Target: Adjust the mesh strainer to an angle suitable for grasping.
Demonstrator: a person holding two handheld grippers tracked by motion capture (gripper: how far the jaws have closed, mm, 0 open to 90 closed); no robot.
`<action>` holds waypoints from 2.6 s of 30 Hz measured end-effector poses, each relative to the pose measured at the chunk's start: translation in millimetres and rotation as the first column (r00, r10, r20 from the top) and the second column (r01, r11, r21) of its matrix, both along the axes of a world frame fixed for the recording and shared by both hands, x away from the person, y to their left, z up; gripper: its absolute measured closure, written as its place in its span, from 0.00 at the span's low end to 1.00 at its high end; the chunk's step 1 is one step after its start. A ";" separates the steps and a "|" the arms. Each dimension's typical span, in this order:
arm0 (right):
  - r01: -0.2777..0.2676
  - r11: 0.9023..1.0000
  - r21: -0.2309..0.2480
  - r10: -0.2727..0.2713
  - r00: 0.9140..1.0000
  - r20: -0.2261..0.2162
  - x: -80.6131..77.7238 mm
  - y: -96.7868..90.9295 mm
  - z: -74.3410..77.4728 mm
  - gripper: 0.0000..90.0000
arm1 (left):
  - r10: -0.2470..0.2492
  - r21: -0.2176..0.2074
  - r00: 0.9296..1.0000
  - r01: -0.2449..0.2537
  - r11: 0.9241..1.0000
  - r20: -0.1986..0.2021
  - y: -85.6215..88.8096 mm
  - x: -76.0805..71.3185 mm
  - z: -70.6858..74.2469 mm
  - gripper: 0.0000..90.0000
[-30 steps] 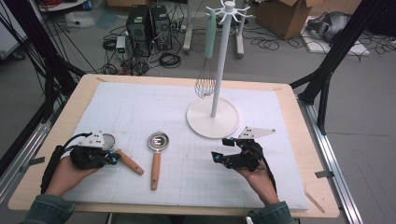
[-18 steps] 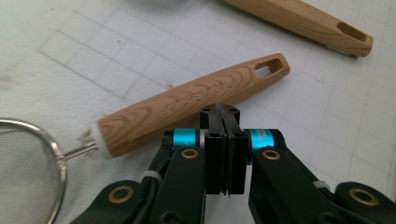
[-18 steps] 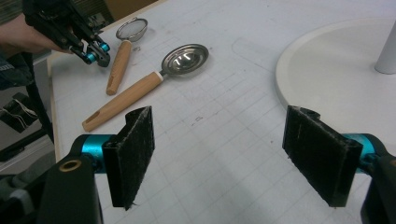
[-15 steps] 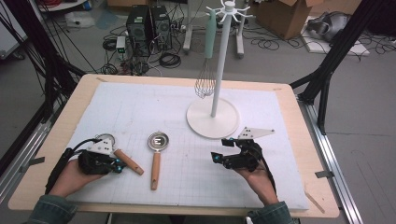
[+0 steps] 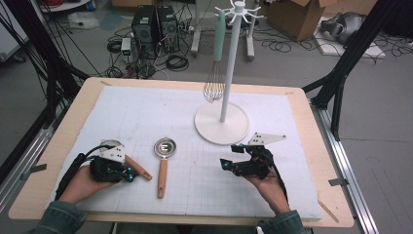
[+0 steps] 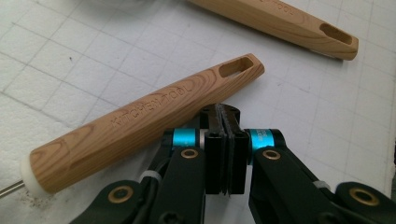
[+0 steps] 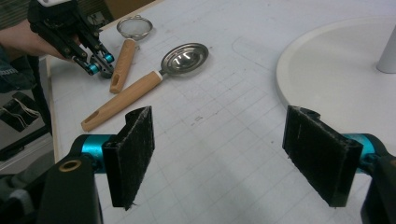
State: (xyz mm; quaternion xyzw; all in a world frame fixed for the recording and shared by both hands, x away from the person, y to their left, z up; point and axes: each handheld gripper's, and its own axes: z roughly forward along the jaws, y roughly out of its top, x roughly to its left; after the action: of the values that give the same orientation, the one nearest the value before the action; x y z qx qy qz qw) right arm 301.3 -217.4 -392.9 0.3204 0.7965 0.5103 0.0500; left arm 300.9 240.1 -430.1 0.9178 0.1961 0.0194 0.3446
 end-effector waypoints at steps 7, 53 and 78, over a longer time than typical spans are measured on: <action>0.002 1.000 -0.001 -0.002 1.000 0.001 0.8 -0.3 -0.4 0.27 | -0.006 0.012 1.000 0.006 1.000 0.004 0.0 2.5 1.0 0.98; -0.002 1.000 -0.010 0.002 1.000 -0.007 0.4 0.7 -2.7 0.27 | 0.151 -0.022 0.985 -0.150 0.988 0.079 25.4 39.1 29.6 0.98; -0.014 1.000 -0.004 0.014 1.000 -0.018 -0.3 0.2 -8.9 0.27 | 0.257 0.048 0.964 -0.261 0.964 0.072 35.2 51.4 14.9 0.99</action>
State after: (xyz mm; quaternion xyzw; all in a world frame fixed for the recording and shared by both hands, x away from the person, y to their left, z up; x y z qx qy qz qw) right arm 301.0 -217.2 -401.8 0.3194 0.8003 0.5058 0.0399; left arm 352.3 275.3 -415.3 0.8927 0.3026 0.0998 0.3187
